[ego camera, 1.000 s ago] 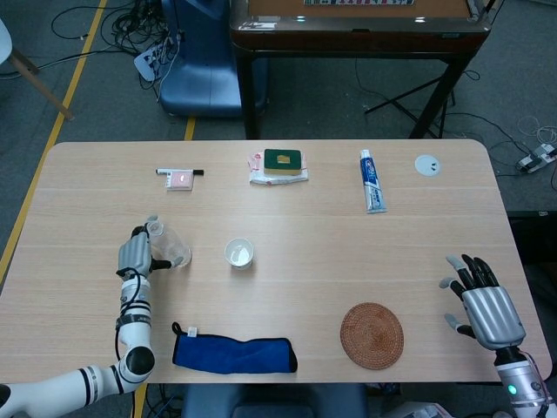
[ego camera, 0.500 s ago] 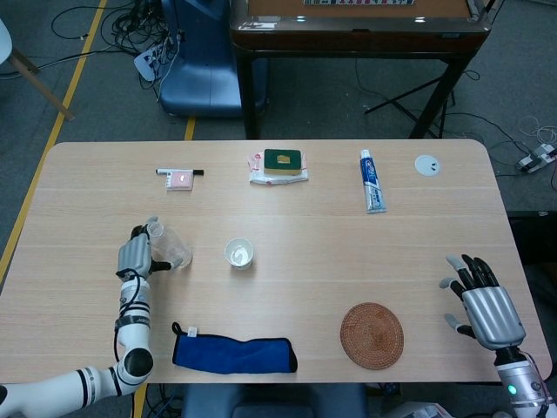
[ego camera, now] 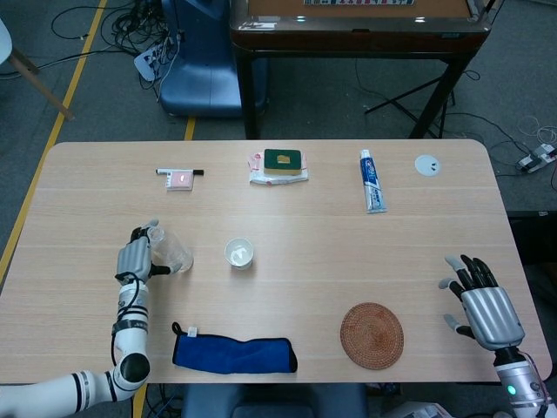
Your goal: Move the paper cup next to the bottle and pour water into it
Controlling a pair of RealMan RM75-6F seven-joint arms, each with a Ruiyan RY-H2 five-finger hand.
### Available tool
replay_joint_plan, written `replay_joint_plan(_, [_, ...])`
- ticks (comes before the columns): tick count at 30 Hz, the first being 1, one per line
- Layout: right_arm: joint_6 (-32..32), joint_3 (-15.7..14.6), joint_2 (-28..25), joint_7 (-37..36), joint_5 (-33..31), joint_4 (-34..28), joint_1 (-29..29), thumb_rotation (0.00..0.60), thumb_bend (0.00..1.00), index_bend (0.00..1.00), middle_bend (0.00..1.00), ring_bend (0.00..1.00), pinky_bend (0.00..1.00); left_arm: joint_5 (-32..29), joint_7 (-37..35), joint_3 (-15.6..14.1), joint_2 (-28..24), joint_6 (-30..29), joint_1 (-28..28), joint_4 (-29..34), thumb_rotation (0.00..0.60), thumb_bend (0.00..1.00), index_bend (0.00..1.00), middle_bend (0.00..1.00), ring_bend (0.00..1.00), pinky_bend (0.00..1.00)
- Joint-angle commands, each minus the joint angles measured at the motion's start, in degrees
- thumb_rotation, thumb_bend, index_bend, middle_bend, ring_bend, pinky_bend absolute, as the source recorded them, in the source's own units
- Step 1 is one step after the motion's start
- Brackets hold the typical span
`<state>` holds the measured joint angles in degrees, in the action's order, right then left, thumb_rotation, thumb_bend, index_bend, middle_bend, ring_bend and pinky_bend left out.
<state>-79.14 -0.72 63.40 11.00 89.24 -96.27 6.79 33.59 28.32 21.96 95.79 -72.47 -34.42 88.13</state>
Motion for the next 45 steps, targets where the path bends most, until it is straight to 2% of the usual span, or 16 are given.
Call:
replay_joint_plan(1, [-0.1,0.0,0.0,0.0,0.1,0.0,0.0,0.600,0.19,0.39,0.10,0.00,0.08,0.2,0.2,-0.5,-0.3,0.0,0.2,0.4,0.600,0.00,0.00,0.09,0.01,0.19])
replay_joint_plan(8, [-0.2,0.0,-0.1,0.0,0.2,-0.1,-0.1,0.600,0.19,0.39,0.10,0.00,0.08,0.6,0.7,-1.7,-0.9,0.3,0.3,0.7,0.600,0.00,0.00,0.04,0.00,0.17])
replay_joint_plan(28, [-0.2,-0.1,-0.1,-0.1,0.3,-0.1,-0.1,0.600,0.19,0.39,0.10,0.00,0.08,-0.3,1.4,-3.0,-2.4,0.7,0.7,3.3,0.600,0.00,0.00,0.04,0.00,0.17])
replay_joint_plan(40, [0.0,0.0,0.0,0.0,0.0,0.0,0.0,0.600,0.19,0.39,0.10,0.00,0.08,4.5,0.7,-6.0,-3.7,-0.8,2.2,1.7,0.600,0.00,0.00,0.02,0.00,0.17])
replay_joint_plan(45, [0.0,0.0,-0.1,0.0,-0.1,-0.1,0.0,0.600,0.19,0.39,0.10,0.00,0.08,7.6,0.5,-8.1,-5.2,-1.6,3.5,0.6,0.600,0.00,0.00,0.02,0.00,0.17])
